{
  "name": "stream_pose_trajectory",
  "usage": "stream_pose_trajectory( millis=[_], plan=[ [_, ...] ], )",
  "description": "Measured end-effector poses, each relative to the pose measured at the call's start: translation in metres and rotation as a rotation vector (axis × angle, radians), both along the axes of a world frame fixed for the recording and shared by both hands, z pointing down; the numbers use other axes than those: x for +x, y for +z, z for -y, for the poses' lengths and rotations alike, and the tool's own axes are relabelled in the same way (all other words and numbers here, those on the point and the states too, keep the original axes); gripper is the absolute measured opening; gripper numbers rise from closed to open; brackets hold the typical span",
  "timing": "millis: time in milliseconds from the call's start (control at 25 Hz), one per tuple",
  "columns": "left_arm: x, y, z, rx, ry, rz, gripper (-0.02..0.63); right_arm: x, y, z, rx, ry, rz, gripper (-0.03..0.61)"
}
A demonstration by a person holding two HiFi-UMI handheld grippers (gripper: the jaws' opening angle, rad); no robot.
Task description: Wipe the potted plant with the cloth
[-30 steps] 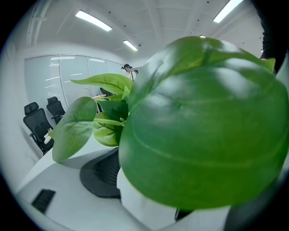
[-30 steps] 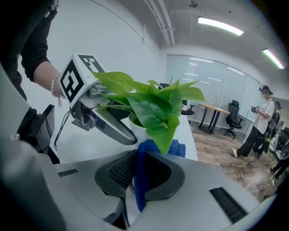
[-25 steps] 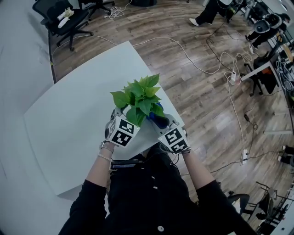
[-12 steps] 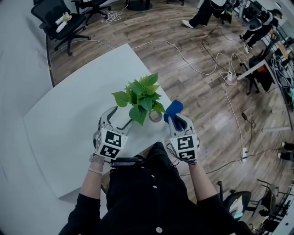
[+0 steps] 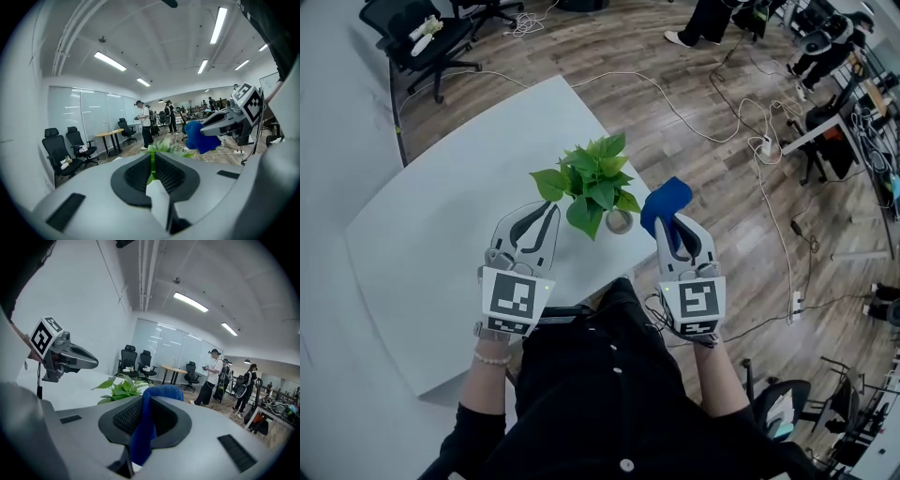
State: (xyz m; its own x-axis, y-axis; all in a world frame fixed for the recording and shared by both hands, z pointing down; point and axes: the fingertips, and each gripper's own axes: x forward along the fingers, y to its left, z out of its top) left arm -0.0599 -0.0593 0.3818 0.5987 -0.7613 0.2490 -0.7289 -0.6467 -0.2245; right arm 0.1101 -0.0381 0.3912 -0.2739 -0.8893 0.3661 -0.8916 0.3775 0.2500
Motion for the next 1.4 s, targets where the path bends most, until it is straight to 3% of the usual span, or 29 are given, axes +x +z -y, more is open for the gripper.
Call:
stream_pose_trajectory(
  millis=[400,600,1400],
  plan=[
    [0.009,-0.036,-0.014,0.084,0.053,-0.046,0.025,-0.031,-0.046,-0.01,0.107,-0.058,0.022,0.075],
    [0.011,-0.038,-0.02,0.04,0.024,-0.063,0.023,-0.034,-0.051,-0.016,0.111,-0.046,0.042,0.075],
    [0.016,-0.032,-0.02,0.04,0.056,-0.047,0.023,-0.04,-0.044,-0.017,0.093,-0.061,0.005,0.075]
  ],
)
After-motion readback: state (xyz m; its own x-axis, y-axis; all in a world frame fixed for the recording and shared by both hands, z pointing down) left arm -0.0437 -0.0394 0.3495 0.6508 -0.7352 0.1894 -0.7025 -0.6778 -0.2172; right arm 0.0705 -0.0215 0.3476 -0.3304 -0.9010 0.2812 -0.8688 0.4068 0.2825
